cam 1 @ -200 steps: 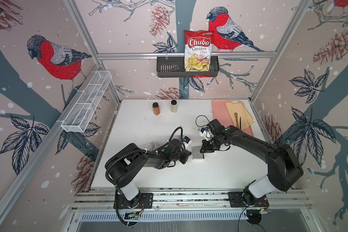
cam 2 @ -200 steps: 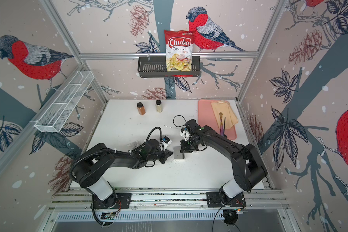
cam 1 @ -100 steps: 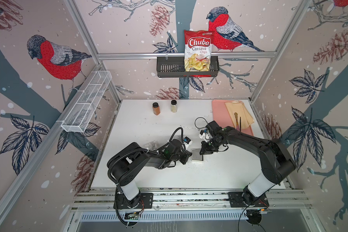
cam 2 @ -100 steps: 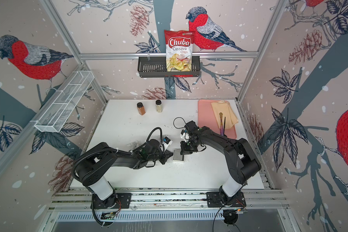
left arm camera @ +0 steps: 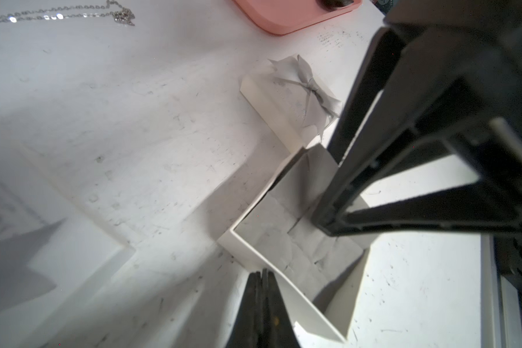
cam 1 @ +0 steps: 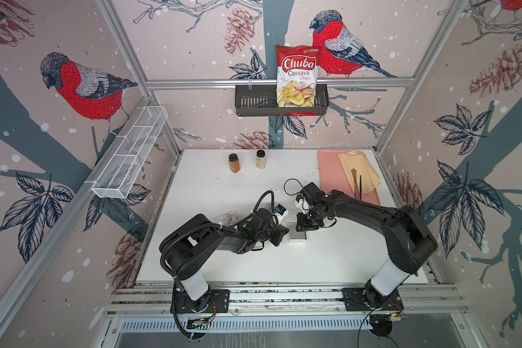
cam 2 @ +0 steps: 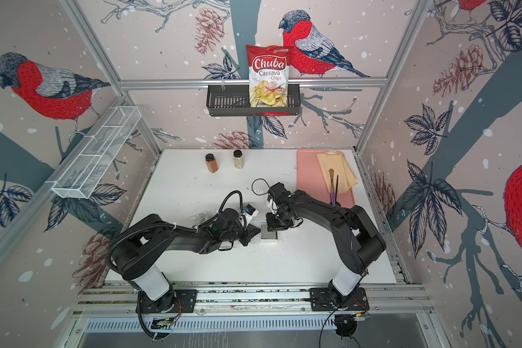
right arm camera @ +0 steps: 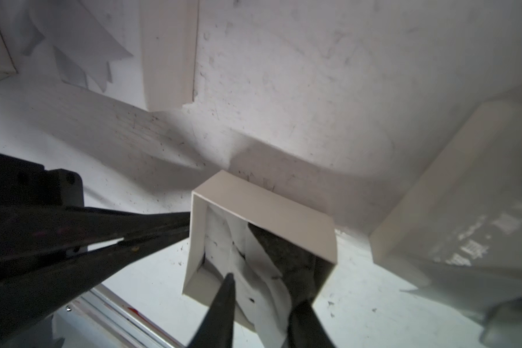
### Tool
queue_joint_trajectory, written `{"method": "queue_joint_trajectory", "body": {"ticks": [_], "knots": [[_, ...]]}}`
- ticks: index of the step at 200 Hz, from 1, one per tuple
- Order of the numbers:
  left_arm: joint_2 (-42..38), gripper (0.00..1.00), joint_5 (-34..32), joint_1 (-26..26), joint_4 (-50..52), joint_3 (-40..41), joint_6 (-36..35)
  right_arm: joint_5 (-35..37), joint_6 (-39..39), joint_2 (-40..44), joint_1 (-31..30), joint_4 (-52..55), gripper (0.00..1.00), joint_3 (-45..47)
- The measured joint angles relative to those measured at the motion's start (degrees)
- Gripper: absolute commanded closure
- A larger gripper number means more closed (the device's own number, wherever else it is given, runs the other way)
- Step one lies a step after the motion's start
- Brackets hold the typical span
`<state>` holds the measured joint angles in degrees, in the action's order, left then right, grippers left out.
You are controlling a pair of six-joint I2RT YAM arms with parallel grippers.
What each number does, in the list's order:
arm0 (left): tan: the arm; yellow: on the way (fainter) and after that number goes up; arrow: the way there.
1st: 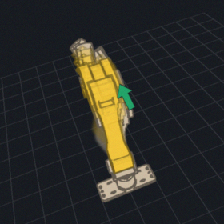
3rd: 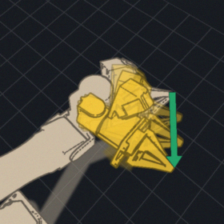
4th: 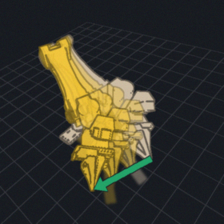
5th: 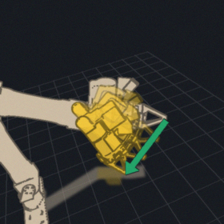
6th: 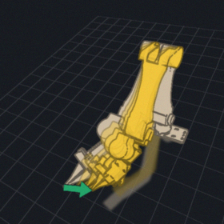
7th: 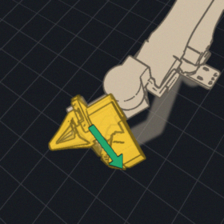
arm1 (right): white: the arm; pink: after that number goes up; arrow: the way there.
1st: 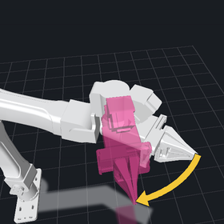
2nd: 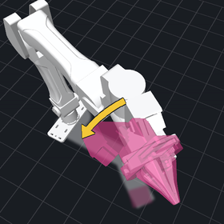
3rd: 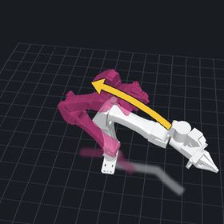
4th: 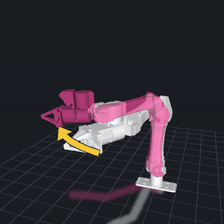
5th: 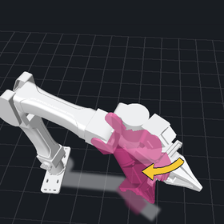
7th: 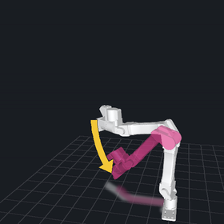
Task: Take the necklace out of the lift-off lid jewelry box
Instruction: Place the inner lining in the jewelry box.
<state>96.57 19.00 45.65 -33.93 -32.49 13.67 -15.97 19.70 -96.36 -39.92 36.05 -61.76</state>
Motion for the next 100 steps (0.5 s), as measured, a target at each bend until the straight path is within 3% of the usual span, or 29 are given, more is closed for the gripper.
{"method": "queue_joint_trajectory", "body": {"ticks": [64, 100], "knots": [[-7.4, 0.9, -1.3, -0.4, 0.8, 2.2, 0.1, 9.3, 0.2, 1.9, -1.9, 2.0, 0.56, -3.1], [-13.3, 0.89, -2.9, -1.9, 2.6, 3.6, -0.1, 12.8, 0.2, 3.3, -3.2, 3.0, 0.71, -4.5]]}}
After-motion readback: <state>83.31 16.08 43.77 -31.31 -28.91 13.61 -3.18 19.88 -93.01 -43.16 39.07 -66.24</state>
